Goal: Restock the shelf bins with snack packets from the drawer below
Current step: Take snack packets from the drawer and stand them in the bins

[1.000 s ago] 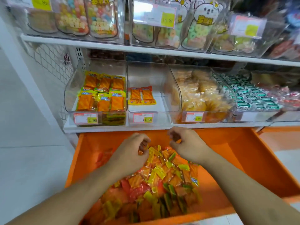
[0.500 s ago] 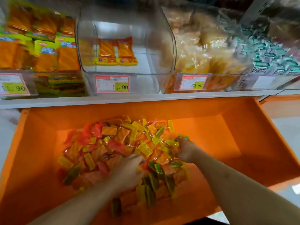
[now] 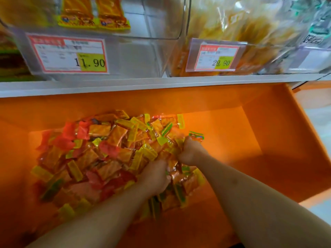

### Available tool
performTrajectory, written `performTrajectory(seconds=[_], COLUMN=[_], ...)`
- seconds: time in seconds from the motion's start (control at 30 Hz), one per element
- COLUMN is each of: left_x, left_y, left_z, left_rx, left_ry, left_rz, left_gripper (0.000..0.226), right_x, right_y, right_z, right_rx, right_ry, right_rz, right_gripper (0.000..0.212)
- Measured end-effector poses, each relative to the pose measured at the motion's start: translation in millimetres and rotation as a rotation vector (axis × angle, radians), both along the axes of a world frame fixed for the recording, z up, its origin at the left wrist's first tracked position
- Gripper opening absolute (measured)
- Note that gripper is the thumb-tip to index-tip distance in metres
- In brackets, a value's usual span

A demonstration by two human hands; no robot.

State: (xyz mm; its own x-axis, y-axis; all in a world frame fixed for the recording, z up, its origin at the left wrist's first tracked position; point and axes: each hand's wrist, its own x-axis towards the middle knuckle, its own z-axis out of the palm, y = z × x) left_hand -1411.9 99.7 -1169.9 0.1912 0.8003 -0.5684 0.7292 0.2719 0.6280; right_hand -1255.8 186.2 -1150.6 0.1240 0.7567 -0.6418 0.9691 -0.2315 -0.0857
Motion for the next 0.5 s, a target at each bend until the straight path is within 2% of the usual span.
performTrajectory(seconds=[0.1, 0.17, 0.27, 0.4, 0.5], left_x=[-18.3, -33.7, -61.8, -108.7, -138.3], left_y=[2.5, 3.0, 2.0, -2.1, -9.9], left_z=[10.6, 24.5, 60.7, 120.9, 174.2], left_rx=[-0.041, -0.032, -0.026, 0.027, 0.079], left_ry=[-0.096, -0.134, -0.171, -0.164, -0.26], left_rz=[0.087, 0.166, 0.247, 0.309, 0.429], left_gripper=[0.008, 0.007, 0.008, 0.014, 0.014], right_x=[-3.1, -8.6, -21.6, -41.3, -57.3], right_y=[4.4, 6.8, 10.5, 12.7, 3.3], right_z=[18.8, 39.2, 82.8, 153.1, 204.9], right_rx=[-0.005, -0.007, -0.02, -0.004, 0.06], right_ry=[0.037, 0.063, 0.149, 0.349, 0.453], right_rz=[0.023, 0.048, 0.048, 0.039, 0.072], right_gripper=[0.041, 0.027, 0.026, 0.036, 0.031])
